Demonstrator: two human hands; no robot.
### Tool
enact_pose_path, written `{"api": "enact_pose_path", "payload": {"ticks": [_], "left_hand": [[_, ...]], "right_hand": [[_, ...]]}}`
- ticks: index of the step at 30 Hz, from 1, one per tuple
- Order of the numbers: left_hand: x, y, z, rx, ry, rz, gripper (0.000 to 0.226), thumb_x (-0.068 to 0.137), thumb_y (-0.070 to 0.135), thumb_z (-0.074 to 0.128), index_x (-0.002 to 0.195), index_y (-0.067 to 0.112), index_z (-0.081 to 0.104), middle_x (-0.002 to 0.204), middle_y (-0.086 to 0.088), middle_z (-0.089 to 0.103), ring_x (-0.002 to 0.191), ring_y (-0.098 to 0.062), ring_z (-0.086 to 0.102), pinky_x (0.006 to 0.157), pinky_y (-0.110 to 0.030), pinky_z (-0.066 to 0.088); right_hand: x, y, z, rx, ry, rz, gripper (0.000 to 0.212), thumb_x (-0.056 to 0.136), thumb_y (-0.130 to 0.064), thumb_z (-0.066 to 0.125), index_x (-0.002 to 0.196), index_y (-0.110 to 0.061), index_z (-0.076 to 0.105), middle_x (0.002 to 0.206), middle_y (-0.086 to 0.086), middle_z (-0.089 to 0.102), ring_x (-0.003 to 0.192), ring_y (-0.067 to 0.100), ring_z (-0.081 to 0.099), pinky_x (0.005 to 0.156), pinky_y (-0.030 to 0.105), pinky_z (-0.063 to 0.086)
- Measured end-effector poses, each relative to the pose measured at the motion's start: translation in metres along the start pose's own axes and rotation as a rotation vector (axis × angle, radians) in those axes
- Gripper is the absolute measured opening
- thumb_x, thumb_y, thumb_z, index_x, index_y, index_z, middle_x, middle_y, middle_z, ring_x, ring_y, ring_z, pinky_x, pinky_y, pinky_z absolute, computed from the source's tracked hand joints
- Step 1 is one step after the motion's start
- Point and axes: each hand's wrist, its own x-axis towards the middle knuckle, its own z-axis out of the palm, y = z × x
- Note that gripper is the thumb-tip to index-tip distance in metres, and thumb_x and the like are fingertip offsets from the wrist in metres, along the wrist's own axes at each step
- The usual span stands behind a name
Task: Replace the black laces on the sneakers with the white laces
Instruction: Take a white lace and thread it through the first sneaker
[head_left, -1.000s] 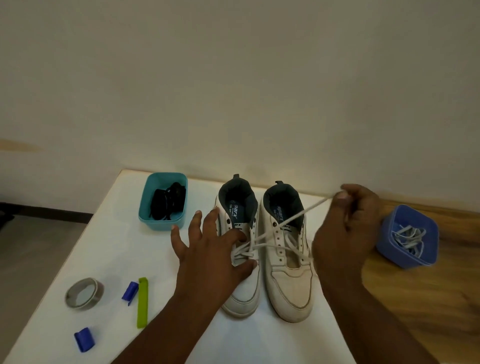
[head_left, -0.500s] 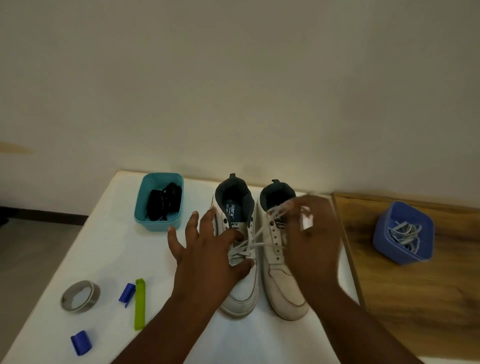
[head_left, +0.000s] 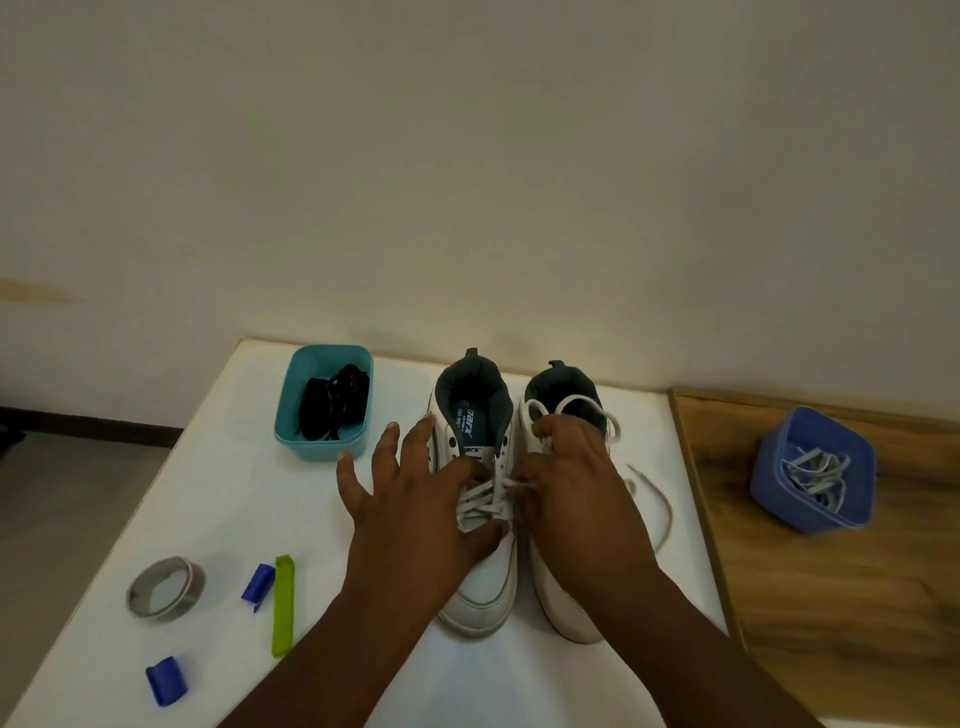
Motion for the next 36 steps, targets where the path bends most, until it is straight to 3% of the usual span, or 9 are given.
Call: {"api": "enact_pose_path", "payload": {"ticks": [5, 11, 16, 19, 22, 25, 29, 32, 36], "left_hand": [[0.001, 0.003, -0.001, 0.011, 0.005, 0.011, 0.059, 0.075, 0.085, 0.049, 0.125, 0.053, 0.053, 0.166, 0.004, 0.014, 0.154, -0.028, 0.001, 0.114, -0.065, -0.007], [0.0, 0.002, 0.003, 0.024, -0.004, 0.011, 0.057, 0.073, 0.084, 0.053, 0.122, 0.054, 0.052, 0.166, 0.004, 0.018, 0.154, -0.028, 0.003, 0.114, -0.066, -0.008], [0.001, -0.001, 0.003, -0.016, 0.002, 0.013, 0.058, 0.072, 0.083, 0.057, 0.123, 0.055, 0.053, 0.165, 0.005, 0.02, 0.154, -0.028, 0.004, 0.115, -0.065, -0.008], [0.0, 0.0, 0.001, -0.038, -0.007, -0.001, 0.061, 0.074, 0.083, 0.056, 0.128, 0.055, 0.049, 0.166, 0.007, 0.01, 0.154, -0.025, -0.004, 0.115, -0.063, -0.012], [0.0, 0.004, -0.002, -0.083, -0.008, -0.012, 0.062, 0.073, 0.083, 0.058, 0.128, 0.054, 0.05, 0.166, 0.007, 0.012, 0.154, -0.023, -0.004, 0.116, -0.061, -0.011], [0.002, 0.003, 0.0, -0.134, 0.058, 0.003, 0.062, 0.07, 0.08, 0.064, 0.124, 0.052, 0.052, 0.163, 0.006, 0.021, 0.154, -0.024, 0.004, 0.117, -0.06, -0.005], [0.004, -0.002, 0.004, -0.105, 0.066, 0.019, 0.069, 0.068, 0.08, 0.066, 0.128, 0.052, 0.047, 0.162, 0.005, 0.023, 0.153, -0.025, 0.005, 0.117, -0.059, -0.004], [0.003, -0.002, 0.006, -0.088, 0.053, 0.028, 0.071, 0.068, 0.081, 0.065, 0.128, 0.051, 0.045, 0.161, 0.002, 0.028, 0.153, -0.028, 0.011, 0.117, -0.062, 0.0], [0.003, 0.003, 0.003, -0.158, 0.165, 0.016, 0.053, 0.081, 0.081, 0.045, 0.122, 0.049, 0.053, 0.156, 0.001, 0.036, 0.15, -0.028, 0.02, 0.117, -0.061, 0.011]], "right_hand": [[0.0, 0.009, -0.021, 0.104, 0.111, 0.088, 0.006, 0.09, -0.03, 0.074, 0.091, -0.026, 0.078, 0.13, -0.003, 0.055, 0.124, 0.013, 0.046, 0.091, 0.013, 0.031], [0.001, 0.007, -0.021, 0.138, 0.132, 0.142, 0.007, 0.093, -0.021, 0.072, 0.098, -0.024, 0.075, 0.145, 0.002, 0.051, 0.136, 0.022, 0.044, 0.1, 0.024, 0.033], [0.004, 0.012, -0.035, 0.08, 0.306, 0.082, 0.042, 0.088, -0.006, 0.072, 0.126, -0.026, 0.07, 0.157, 0.002, 0.043, 0.133, 0.027, 0.048, 0.1, 0.037, 0.048], [0.002, 0.006, -0.043, -0.028, 0.391, 0.102, 0.026, 0.09, -0.024, 0.075, 0.115, -0.026, 0.074, 0.136, 0.003, 0.058, 0.105, 0.023, 0.059, 0.084, 0.041, 0.055], [0.0, 0.002, -0.042, 0.013, 0.099, 0.074, 0.015, 0.09, -0.039, 0.072, 0.104, -0.032, 0.073, 0.111, -0.007, 0.06, 0.088, 0.007, 0.057, 0.075, 0.026, 0.053], [-0.006, 0.004, -0.032, -0.108, -0.108, 0.109, 0.028, 0.088, -0.039, 0.076, 0.115, -0.035, 0.073, 0.112, -0.005, 0.057, 0.089, 0.007, 0.056, 0.079, 0.018, 0.046], [-0.005, 0.007, -0.036, -0.194, 0.0, 0.151, 0.009, 0.092, -0.027, 0.07, 0.1, -0.031, 0.073, 0.1, -0.003, 0.058, 0.072, 0.007, 0.055, 0.065, 0.021, 0.05], [-0.003, 0.011, -0.047, -0.155, 0.181, 0.231, 0.007, 0.101, -0.033, 0.053, 0.1, -0.03, 0.059, 0.084, -0.011, 0.052, 0.055, 0.004, 0.047, 0.048, 0.017, 0.029], [-0.003, 0.003, -0.062, 0.308, 0.504, 0.239, 0.02, 0.106, -0.042, 0.044, 0.106, -0.031, 0.06, 0.064, -0.012, 0.056, 0.055, 0.007, 0.056, 0.048, 0.021, 0.036]]}}
